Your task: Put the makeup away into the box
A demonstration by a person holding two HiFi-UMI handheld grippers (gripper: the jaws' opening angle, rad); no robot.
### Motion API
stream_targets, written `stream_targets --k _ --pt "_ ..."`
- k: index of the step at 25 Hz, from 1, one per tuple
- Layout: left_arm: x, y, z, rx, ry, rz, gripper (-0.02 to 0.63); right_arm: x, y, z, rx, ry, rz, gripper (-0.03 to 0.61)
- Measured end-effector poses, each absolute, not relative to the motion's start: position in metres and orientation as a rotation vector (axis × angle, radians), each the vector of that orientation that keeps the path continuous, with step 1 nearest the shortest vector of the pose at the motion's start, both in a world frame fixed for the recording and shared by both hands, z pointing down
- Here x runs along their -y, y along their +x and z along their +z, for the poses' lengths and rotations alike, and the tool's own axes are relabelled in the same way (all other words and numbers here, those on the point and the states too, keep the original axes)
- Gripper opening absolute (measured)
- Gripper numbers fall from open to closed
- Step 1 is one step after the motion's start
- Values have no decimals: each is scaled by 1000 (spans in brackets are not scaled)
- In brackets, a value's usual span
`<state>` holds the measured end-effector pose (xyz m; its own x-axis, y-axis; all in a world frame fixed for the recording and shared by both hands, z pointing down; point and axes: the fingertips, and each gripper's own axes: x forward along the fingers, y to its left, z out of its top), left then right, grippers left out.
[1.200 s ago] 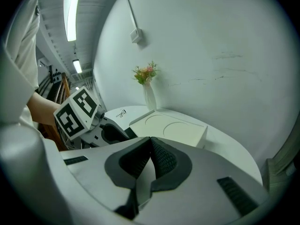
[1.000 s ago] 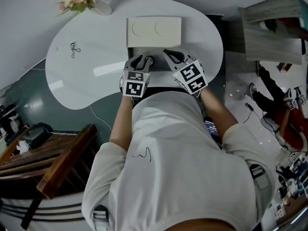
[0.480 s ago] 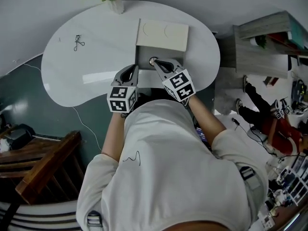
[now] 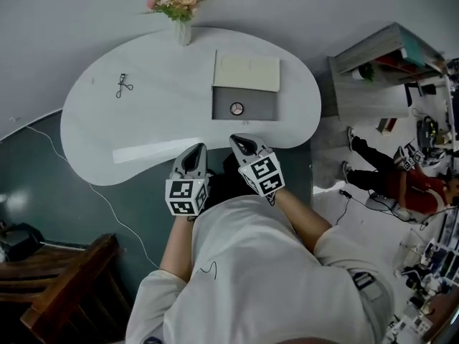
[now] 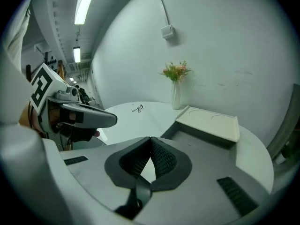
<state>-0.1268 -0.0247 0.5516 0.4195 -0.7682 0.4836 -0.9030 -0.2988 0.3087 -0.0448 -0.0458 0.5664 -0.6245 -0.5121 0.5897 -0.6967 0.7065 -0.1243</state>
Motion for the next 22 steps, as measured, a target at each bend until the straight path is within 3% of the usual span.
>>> stream_targets --k 12,22 --pt "40 -108 463 1529 2301 167 21 47 -2 491 2441 1183 380 -2" --pt "67 -74 363 1719 2426 9 21 80 27 374 2644 1271 119 -2"
